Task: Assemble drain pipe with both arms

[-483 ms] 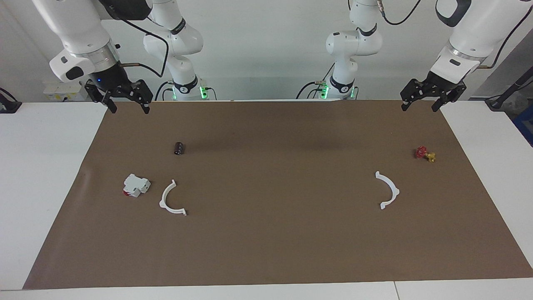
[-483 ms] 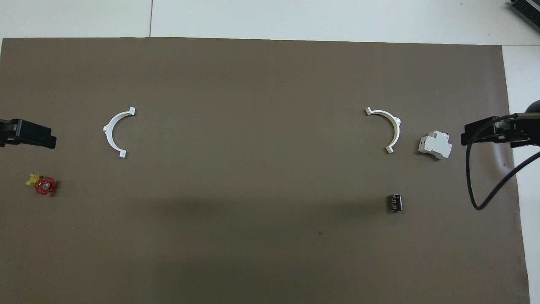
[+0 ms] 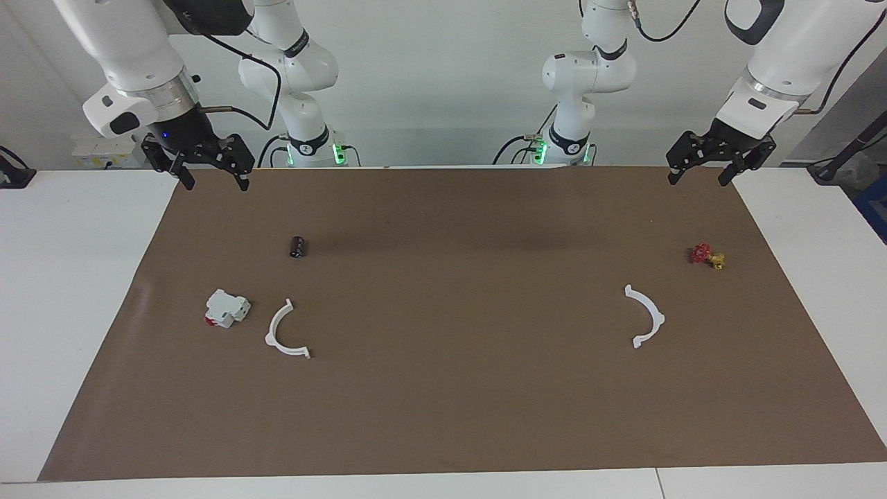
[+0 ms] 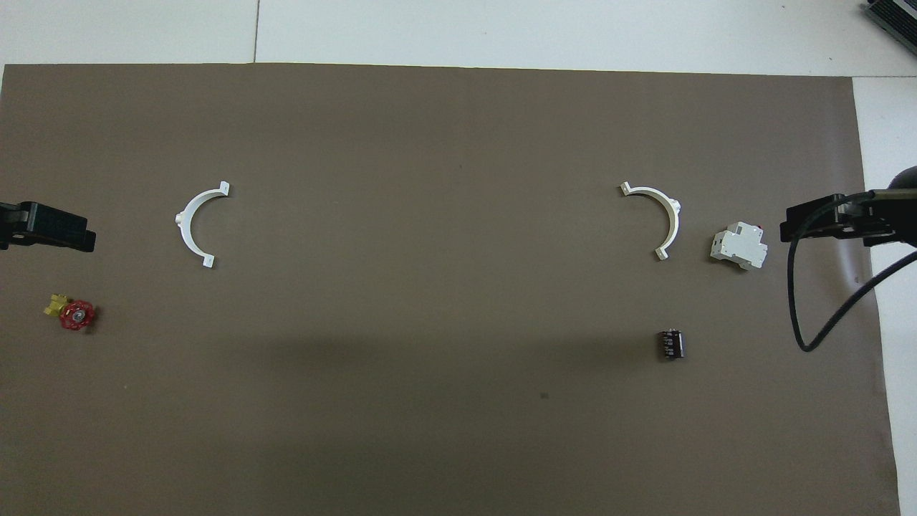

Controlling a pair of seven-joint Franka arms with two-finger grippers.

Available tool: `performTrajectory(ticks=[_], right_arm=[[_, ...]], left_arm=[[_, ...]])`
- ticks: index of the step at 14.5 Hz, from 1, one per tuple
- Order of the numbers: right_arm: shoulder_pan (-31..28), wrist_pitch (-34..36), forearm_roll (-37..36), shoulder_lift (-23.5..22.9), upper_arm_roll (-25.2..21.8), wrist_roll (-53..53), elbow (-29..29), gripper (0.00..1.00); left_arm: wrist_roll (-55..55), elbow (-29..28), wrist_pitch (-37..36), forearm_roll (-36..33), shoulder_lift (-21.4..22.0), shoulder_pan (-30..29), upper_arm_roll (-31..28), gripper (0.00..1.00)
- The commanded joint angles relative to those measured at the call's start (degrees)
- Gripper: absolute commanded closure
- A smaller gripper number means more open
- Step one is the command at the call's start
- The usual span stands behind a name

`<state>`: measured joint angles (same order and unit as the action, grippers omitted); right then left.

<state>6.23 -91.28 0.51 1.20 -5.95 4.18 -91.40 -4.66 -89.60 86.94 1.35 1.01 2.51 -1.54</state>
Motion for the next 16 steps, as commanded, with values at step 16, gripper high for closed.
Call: performTrajectory(ticks=[16], right_arm=[[-0.70, -43.97, 5.02, -20.18, 0.67, -31.67, -15.91, 0.00]], left_arm=[[0.53, -1.63, -0.28, -0.39, 1.63, -0.22, 0.23, 0.00]])
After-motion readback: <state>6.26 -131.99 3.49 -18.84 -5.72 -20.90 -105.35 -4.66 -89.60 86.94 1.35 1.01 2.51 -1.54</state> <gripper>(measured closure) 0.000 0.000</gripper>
